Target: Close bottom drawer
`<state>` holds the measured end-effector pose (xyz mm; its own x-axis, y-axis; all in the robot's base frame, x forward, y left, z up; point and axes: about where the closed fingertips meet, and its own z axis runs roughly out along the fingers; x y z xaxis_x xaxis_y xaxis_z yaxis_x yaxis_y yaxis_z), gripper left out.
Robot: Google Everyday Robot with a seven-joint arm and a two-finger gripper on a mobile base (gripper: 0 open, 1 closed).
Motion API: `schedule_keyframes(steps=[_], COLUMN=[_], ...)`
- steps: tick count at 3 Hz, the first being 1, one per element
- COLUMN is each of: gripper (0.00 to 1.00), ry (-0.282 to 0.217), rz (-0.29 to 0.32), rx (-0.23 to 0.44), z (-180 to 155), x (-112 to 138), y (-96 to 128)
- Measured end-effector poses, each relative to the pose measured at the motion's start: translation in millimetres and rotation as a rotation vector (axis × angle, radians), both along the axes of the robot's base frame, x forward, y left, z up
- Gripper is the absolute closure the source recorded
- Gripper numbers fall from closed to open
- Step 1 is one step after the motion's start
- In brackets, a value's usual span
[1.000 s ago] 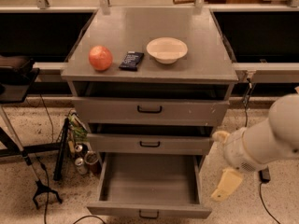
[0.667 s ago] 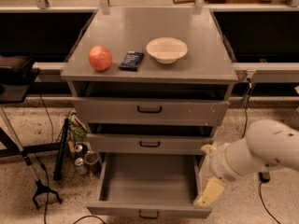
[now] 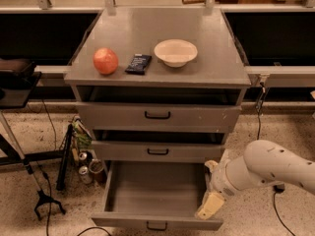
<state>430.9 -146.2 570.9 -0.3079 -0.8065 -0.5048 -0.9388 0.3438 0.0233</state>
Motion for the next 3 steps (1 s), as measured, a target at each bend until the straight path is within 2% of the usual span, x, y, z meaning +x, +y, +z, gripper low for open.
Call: schedule_keyframes(steps=[1,2,3], gripper=[0.00,0.00,0.00], ry=[0.021,0.104,0.186], rz=[0.000,-0.011,-0.024], rx=[0.013,0.049,0.084], z=[-35,-132,-206], x=[-3,-24,-44], y=[2,2,5])
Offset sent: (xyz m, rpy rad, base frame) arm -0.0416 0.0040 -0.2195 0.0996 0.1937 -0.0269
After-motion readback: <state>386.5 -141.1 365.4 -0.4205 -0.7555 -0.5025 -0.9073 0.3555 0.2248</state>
